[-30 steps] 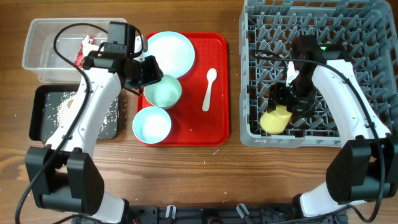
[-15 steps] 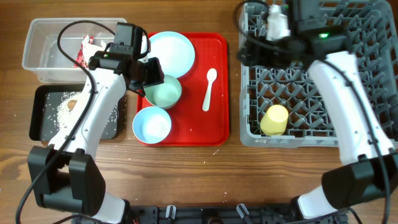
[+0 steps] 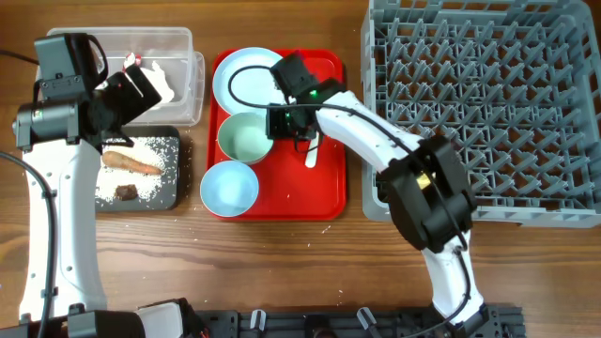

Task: Sort waste into correct bins and load items into the dishwasher rack
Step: 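Reach the right gripper to the green bowl and grasp it, then carry the green bowl into the dish rack and release it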

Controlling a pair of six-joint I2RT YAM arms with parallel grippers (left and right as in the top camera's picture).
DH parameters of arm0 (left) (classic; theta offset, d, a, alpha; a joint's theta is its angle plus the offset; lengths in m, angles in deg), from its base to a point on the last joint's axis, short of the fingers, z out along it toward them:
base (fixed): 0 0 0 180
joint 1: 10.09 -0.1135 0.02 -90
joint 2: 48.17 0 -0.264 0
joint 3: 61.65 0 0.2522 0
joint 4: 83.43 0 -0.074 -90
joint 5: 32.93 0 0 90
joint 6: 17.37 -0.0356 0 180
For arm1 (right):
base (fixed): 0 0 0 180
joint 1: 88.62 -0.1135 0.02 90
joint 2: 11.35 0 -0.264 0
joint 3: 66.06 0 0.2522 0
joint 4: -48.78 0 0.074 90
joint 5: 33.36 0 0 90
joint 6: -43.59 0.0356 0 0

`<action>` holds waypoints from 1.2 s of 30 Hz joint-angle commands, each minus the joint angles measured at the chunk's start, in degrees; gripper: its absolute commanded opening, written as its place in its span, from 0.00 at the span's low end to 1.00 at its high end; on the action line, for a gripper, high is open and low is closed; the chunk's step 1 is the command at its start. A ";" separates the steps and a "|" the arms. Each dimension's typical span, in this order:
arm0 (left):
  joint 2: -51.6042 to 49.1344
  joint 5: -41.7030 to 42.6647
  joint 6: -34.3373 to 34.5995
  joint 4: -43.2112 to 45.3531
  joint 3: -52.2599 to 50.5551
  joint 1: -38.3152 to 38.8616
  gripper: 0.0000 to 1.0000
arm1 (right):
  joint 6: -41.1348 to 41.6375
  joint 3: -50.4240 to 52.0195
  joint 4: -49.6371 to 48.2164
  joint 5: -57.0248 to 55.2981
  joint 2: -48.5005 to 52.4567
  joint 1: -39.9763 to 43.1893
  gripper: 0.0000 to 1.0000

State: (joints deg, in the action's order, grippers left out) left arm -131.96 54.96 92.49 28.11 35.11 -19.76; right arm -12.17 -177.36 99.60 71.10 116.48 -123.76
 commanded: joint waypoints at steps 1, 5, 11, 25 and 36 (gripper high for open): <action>-0.15 -0.76 0.33 -0.04 0.68 -0.15 1.00 | 0.85 0.22 0.11 -0.66 2.32 -0.52 0.29; -0.15 -0.76 0.33 -0.04 0.68 -0.15 1.00 | 0.96 0.26 1.64 -0.66 1.97 -0.46 0.04; -0.15 -0.76 0.33 -0.04 0.68 -0.15 1.00 | -1.46 0.24 10.45 -9.01 -15.37 2.67 0.04; -0.15 -0.76 0.33 -0.04 0.68 -0.15 1.00 | -37.44 0.44 0.92 -82.01 -17.33 24.26 0.04; -0.15 -0.76 0.33 -0.04 0.68 -0.15 1.00 | -50.62 0.50 -2.91 -79.71 -8.31 21.31 0.04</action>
State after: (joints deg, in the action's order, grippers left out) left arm -131.96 54.94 92.49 27.92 35.11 -19.76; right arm -61.59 -176.64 95.54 -9.70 106.36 -101.20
